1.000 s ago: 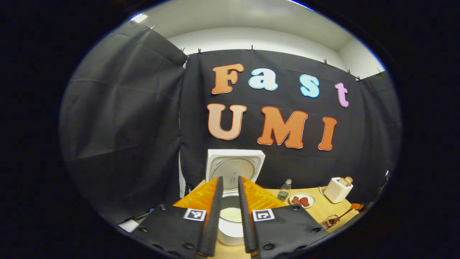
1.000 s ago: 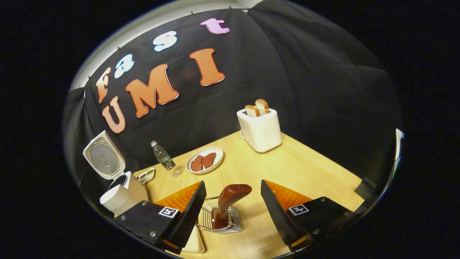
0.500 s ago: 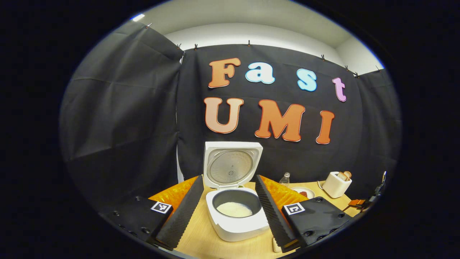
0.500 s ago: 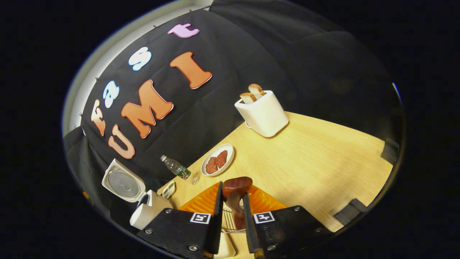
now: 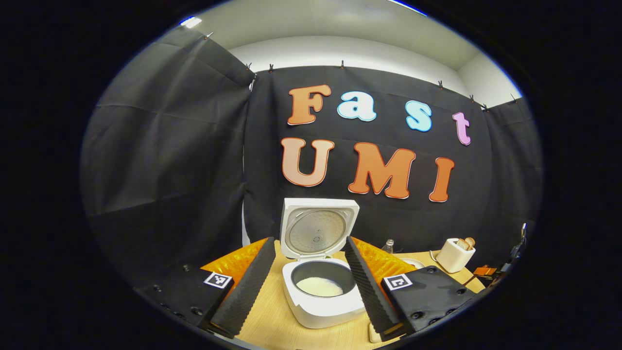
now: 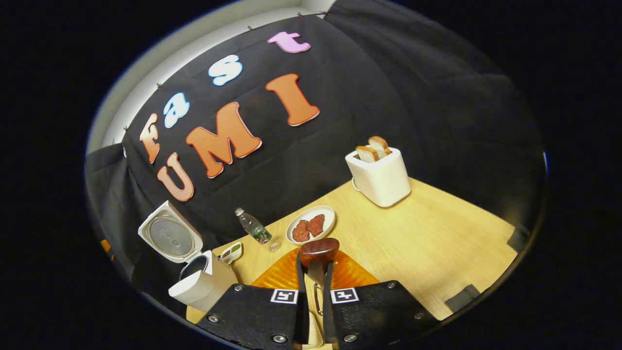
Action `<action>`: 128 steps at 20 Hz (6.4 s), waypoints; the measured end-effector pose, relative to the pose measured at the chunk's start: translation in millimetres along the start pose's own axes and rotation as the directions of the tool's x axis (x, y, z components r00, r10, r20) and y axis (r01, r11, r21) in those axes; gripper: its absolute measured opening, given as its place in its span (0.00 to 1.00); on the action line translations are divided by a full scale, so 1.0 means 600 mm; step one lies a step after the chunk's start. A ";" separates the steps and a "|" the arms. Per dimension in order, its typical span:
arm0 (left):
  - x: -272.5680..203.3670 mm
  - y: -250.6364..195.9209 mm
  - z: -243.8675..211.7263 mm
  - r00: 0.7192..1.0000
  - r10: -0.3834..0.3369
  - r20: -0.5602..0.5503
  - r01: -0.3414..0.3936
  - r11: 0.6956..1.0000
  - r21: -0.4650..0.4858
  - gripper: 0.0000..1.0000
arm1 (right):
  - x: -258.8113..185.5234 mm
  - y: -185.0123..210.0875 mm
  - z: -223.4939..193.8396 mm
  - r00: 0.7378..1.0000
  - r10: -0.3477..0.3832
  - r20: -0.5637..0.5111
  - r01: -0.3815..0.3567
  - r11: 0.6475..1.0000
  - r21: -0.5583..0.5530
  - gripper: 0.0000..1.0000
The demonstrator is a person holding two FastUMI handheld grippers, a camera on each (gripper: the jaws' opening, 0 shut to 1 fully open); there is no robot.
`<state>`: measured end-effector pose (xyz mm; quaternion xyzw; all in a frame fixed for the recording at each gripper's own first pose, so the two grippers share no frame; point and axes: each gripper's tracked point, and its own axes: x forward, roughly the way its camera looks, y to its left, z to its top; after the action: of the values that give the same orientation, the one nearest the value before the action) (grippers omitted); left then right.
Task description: Close the left gripper, press the button to open the rice cooker; take a wooden spoon from the chopstick holder with the right hand, scoop a spoonful of rice and pour it into the rice cooker, then put the wooden spoon back into the chopstick holder.
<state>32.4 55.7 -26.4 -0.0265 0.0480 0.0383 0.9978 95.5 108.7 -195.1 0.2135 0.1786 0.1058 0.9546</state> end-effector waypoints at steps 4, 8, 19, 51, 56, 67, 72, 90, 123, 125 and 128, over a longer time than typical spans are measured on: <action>-0.009 -0.006 0.001 1.000 -0.010 0.000 0.010 1.000 0.007 0.98 | -0.047 0.067 0.041 0.997 0.057 0.049 -0.052 0.994 -0.097 0.10; -0.019 -0.011 0.000 1.000 -0.026 -0.007 0.027 0.999 0.023 0.98 | -0.086 0.144 0.037 0.990 0.131 0.054 -0.123 0.982 -0.144 0.10; -0.033 -0.005 -0.007 0.999 -0.023 -0.022 0.023 0.999 0.039 0.98 | -0.082 0.211 -0.137 0.979 0.172 -0.113 -0.202 0.908 -0.366 0.10; -0.058 0.023 -0.030 0.999 -0.002 -0.032 0.002 1.000 -0.010 1.00 | -0.026 0.172 -0.285 0.964 0.194 -0.183 -0.092 0.886 0.455 0.10; -0.056 0.017 -0.013 1.000 -0.015 -0.008 0.015 1.000 -0.002 0.98 | -0.013 0.142 -0.290 0.961 0.194 -0.196 -0.022 0.763 0.646 0.10; -0.048 0.032 -0.020 1.000 0.005 -0.018 -0.004 0.998 0.061 0.98 | -0.020 0.164 -0.206 0.965 0.209 -0.157 -0.021 0.659 0.752 0.10; -0.043 0.034 -0.038 0.999 -0.006 -0.042 0.008 0.998 0.058 0.98 | -0.017 0.213 -0.144 0.963 0.249 -0.107 -0.070 0.608 0.791 0.10; -0.053 0.050 -0.087 0.997 -0.028 -0.074 0.026 0.999 -0.020 0.98 | 0.054 0.422 -0.023 0.925 0.379 -0.029 -0.199 0.547 0.813 0.10; -0.049 0.053 -0.070 0.996 -0.067 -0.062 0.067 0.998 -0.010 0.98 | 0.172 0.637 -0.005 0.919 0.393 -0.010 -0.365 0.862 0.350 0.10; -0.048 0.054 -0.072 0.996 -0.062 -0.067 0.062 0.998 -0.009 0.98 | 0.170 0.648 -0.004 0.913 0.409 -0.003 -0.386 0.863 0.326 0.10; -0.048 0.056 -0.071 0.996 -0.056 -0.067 0.055 0.998 -0.017 0.98 | 0.170 0.657 -0.001 0.909 0.418 0.004 -0.403 0.873 0.276 0.10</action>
<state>-2.7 84.6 -67.5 -0.0368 0.0808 0.0099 0.9960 138.8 486.9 -50.2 0.3718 0.1685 0.2862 0.8669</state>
